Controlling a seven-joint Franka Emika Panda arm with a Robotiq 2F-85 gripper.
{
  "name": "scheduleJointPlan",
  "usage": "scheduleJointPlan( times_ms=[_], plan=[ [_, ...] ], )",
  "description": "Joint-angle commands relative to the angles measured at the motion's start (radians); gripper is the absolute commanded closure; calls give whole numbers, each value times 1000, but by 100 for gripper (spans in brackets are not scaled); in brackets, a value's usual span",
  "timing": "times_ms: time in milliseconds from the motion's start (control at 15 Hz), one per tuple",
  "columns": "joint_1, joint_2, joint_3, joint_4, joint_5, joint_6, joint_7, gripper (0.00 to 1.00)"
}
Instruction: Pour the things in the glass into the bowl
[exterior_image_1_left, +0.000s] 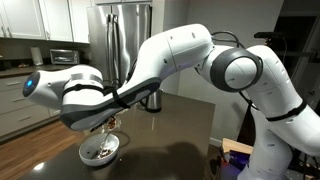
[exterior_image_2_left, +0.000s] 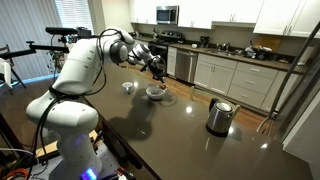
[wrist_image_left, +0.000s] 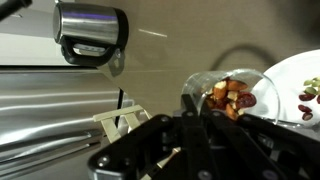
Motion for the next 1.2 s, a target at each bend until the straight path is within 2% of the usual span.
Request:
scheduleJointPlan(
  times_ms=[0,667,1133],
  plan=[
    [22,29,4,36,-54,-63,42,96],
    [32,74,0,67,-178,-92,102,96],
    [68,106,19,106,-181,-129,131,96]
  ],
)
